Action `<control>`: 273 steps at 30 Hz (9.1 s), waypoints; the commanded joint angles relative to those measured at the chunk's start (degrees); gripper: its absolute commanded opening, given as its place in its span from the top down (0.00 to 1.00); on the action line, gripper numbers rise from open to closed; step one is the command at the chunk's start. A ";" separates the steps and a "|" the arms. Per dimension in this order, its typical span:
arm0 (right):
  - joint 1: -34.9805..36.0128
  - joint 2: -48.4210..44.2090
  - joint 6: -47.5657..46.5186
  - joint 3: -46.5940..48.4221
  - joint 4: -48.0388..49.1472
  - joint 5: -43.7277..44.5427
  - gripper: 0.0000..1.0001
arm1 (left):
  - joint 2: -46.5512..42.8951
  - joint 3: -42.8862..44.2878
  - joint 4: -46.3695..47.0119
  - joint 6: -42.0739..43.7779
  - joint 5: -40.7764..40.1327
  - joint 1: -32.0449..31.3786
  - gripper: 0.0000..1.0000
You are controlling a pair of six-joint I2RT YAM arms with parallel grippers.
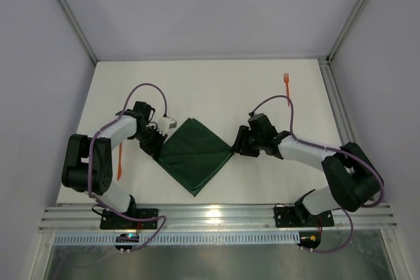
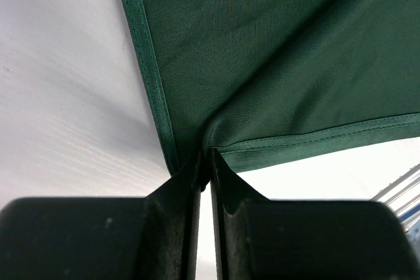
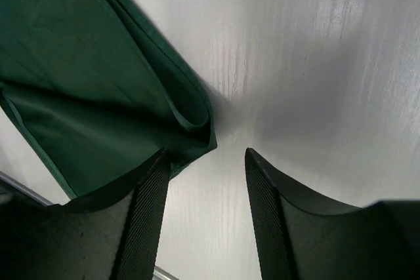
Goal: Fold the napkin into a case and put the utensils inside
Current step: Smooth out the upper triangle-folded napkin at the center of the board, then rotate the upper triangle-folded napkin at the center of the board.
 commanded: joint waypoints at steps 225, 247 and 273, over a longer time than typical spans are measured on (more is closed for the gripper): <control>7.56 -8.45 -15.44 3.49 0.15 -2.09 0.35 | -15.00 -6.42 -2.10 0.01 -7.11 2.25 0.55; -4.94 7.10 -13.06 -2.95 18.89 -16.51 0.59 | -14.91 -6.16 -2.80 -0.07 -6.93 2.25 0.55; -8.01 29.50 -17.98 29.20 8.08 -18.79 0.94 | -22.64 -3.08 -1.76 4.85 -1.47 -5.47 0.48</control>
